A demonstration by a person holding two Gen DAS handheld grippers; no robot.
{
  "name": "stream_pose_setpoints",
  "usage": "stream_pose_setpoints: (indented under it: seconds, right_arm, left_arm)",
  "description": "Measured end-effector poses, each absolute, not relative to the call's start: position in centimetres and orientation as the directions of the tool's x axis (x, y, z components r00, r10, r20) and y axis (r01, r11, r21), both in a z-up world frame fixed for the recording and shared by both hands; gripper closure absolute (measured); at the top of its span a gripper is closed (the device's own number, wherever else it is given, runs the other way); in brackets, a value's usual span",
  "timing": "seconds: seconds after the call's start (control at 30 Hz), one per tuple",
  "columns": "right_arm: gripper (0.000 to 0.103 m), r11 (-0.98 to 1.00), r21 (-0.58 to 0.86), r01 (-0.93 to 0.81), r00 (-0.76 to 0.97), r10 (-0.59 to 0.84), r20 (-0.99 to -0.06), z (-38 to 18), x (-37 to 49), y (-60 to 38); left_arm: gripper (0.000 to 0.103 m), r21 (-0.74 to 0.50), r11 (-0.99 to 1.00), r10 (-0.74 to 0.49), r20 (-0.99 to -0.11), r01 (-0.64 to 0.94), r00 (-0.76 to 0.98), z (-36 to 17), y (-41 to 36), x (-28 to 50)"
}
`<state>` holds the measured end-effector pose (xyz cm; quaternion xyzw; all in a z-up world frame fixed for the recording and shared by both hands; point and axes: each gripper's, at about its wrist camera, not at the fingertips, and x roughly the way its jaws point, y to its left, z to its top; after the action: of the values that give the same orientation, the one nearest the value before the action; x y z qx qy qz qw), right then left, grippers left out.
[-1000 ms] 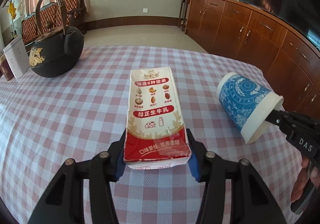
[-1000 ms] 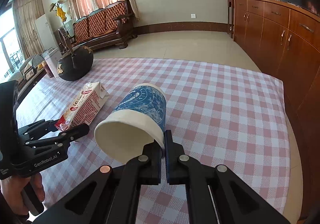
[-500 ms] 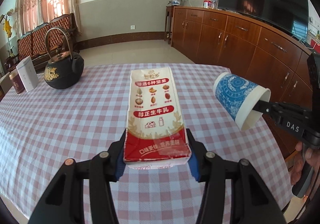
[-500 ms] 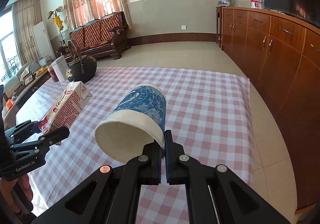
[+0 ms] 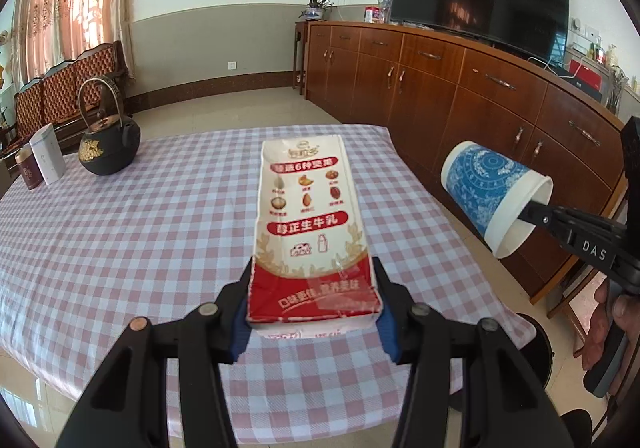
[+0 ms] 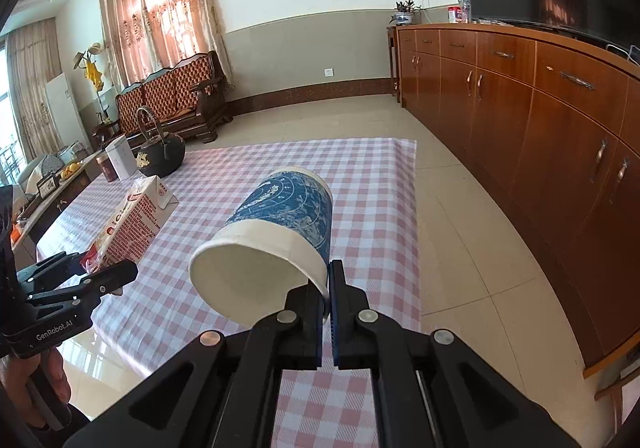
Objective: Collect trash
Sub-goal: 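Carry the milk carton and white-and-blue cup with both tools over the bucket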
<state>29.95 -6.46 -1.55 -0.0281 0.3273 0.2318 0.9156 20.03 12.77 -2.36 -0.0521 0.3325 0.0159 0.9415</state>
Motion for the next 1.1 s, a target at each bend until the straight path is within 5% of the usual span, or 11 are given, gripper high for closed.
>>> stream_pose_setpoints:
  seconds: [1.1]
  right_arm:
    - [0.1,0.995,0.089,-0.049,0.796,0.092,-0.599,0.0,17.1,-30.0]
  left_arm:
    - [0.051,-0.074,0.923,-0.339,-0.62,0.377,0.708,-2.3,-7.9,16.7]
